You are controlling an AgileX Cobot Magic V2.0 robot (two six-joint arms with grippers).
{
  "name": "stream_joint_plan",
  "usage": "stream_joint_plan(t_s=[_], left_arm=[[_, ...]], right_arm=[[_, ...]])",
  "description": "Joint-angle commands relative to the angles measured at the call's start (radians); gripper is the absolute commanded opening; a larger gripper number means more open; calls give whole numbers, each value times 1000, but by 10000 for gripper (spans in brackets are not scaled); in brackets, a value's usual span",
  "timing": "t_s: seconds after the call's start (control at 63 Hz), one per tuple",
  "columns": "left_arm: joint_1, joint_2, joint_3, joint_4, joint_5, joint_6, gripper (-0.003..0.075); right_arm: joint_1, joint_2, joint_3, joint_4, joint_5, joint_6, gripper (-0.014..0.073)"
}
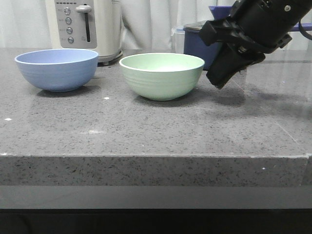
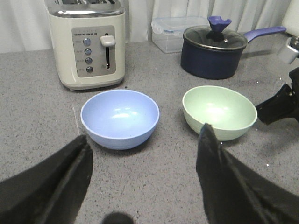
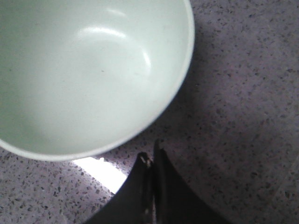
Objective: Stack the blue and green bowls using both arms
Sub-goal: 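Lower the left gripper onto the light blue bowl's rim and grasp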
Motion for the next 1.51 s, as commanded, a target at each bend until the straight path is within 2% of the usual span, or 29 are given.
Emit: stream_joint_plan(t_s=[0.0, 0.159, 0.349, 0.539, 0.872, 1.094, 1.491], left_arm=[[-10, 22, -34, -3, -47, 1, 473], [-8, 159, -126, 88, 52, -26, 473], [-8, 443, -355, 218, 230, -136, 473], [4, 729, -592, 216, 363, -136, 473], [180, 1141, -948, 47, 496, -92, 473], [222, 1304, -1030, -40, 523, -54, 473], [222, 1350, -1030, -40, 525, -50, 473]], right_arm=[[-4, -35, -32, 26, -38, -13, -64], [-4, -35, -32, 26, -38, -13, -64], [-4, -35, -32, 26, -38, -13, -64], [-4, -35, -32, 26, -38, -13, -64], [-4, -35, -32, 26, -37, -13, -64], [-4, -35, -32, 26, -37, -13, -64], [-4, -35, -32, 26, -37, -13, -64]])
